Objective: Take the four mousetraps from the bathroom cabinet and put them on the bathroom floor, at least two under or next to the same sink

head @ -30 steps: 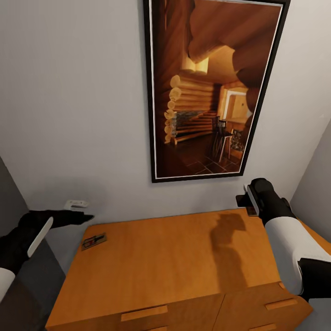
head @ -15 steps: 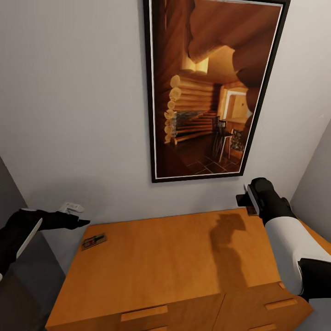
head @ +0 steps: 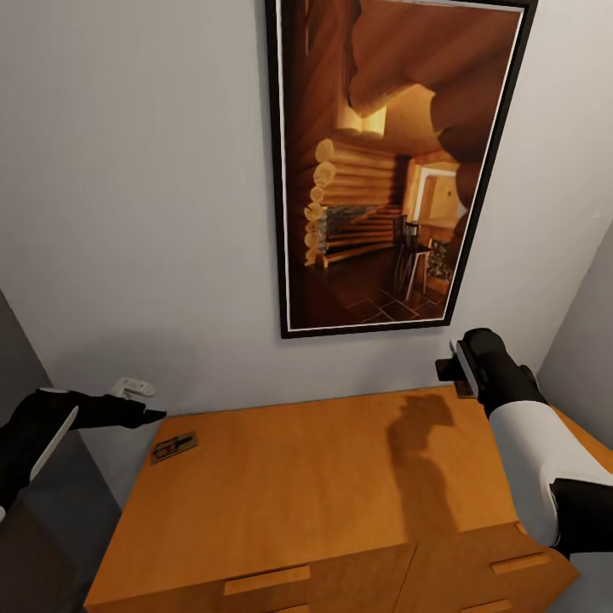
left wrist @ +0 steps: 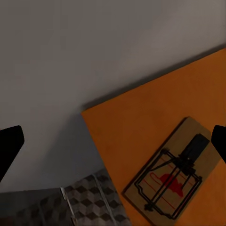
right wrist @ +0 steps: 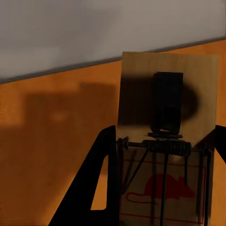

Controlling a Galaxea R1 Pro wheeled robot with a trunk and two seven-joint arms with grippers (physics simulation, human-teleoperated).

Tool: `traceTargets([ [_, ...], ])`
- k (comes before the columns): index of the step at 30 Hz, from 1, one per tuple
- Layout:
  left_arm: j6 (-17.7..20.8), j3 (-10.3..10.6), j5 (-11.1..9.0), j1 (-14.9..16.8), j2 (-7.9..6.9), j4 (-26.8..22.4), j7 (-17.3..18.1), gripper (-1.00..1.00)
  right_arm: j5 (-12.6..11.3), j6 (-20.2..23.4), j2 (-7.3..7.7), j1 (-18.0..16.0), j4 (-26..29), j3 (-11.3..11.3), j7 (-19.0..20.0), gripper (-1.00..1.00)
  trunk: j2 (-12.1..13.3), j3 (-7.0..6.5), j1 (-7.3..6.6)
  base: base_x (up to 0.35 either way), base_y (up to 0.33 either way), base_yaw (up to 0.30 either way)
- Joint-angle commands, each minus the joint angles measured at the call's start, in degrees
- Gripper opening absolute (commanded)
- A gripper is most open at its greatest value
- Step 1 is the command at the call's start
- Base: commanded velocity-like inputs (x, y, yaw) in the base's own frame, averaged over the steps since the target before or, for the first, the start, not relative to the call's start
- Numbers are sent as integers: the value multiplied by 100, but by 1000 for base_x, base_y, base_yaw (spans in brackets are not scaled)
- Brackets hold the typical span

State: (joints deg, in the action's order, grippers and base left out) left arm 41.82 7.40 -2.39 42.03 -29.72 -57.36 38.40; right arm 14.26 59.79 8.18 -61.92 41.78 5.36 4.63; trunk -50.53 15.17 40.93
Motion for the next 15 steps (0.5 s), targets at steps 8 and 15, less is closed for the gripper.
traceTargets([
  [8, 46, 27, -18, 6, 17, 37, -1, 100, 45, 21, -16, -5, 6, 24, 48, -100, -6, 8, 1, 0, 0, 0],
  [15, 79, 22, -45, -11, 34, -44, 30, 100, 68, 21, -33, 30, -93, 43, 50, -100, -6, 8, 1, 0, 0, 0],
])
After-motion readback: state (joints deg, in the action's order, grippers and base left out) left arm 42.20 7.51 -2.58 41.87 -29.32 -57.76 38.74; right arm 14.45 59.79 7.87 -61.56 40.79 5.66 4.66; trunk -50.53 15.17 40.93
